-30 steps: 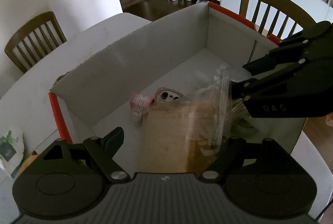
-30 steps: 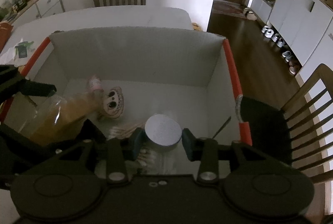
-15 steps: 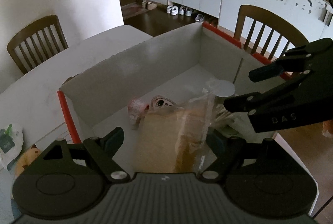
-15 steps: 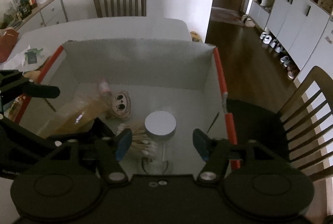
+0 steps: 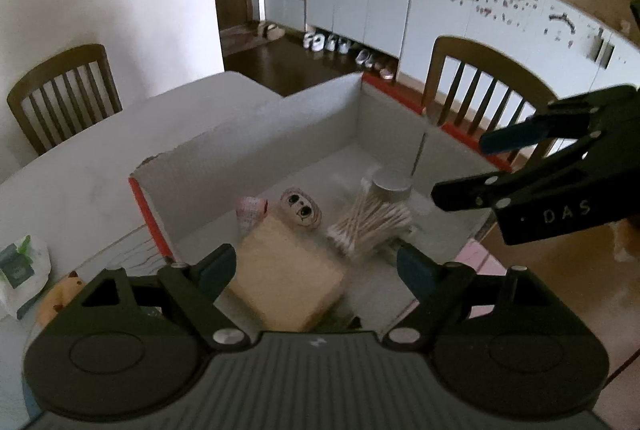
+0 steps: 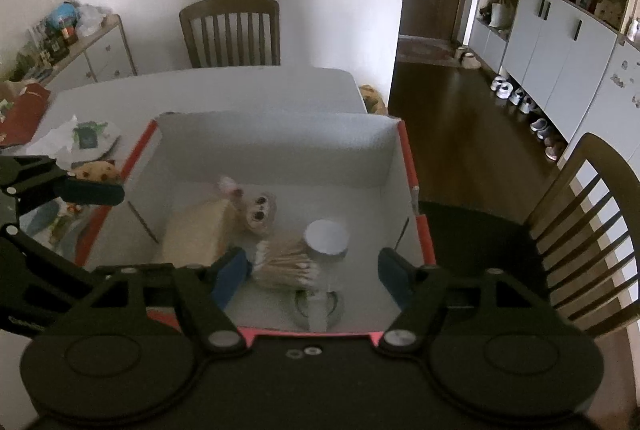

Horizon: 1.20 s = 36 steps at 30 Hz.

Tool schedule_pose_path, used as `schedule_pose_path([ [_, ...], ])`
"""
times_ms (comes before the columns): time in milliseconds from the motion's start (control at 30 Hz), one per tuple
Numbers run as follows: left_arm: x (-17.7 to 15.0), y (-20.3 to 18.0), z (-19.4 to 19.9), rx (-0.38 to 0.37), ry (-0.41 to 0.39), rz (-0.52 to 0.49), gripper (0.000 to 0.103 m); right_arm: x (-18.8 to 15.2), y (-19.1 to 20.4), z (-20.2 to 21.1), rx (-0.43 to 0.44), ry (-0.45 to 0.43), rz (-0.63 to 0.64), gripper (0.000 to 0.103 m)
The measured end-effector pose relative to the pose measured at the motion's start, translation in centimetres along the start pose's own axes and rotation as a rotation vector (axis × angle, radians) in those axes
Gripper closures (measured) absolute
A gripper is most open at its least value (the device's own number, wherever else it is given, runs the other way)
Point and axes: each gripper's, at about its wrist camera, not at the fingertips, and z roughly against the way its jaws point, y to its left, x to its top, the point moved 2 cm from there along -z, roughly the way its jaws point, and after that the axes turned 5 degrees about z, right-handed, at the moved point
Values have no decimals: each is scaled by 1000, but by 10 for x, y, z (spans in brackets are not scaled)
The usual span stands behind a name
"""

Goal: Organize objects
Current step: 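Lower the bread and tin into the shoebox and open both tools, then move both tools back over the table toward the keychain and plush toy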

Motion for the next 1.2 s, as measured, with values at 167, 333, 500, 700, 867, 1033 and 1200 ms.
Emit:
schedule_pose_path([
  [167, -4, 11, 27, -10, -46, 13, 16, 1, 19, 18, 4, -25, -3, 30],
  [333, -9, 29, 53, -18, -88, 46, 16, 7, 44, 34, 13, -49, 12, 29],
  [500, -17, 49, 73, -23, -106, 44, 16, 12, 74, 44, 24, -66, 20, 28],
  [700, -32, 81, 92, -21, -112, 59, 16, 16, 110, 45, 36, -71, 3, 25],
  [867, -49, 111, 104, -10, -99, 60, 16, 21, 143, 40, 48, -66, 6, 21],
  [1033, -66, 144, 109, 21, -76, 85, 15, 27, 175, 28, 67, -51, 16, 16],
  [1200, -84, 180, 113, 31, -65, 127, 3, 32, 203, 11, 68, -26, 21, 14],
])
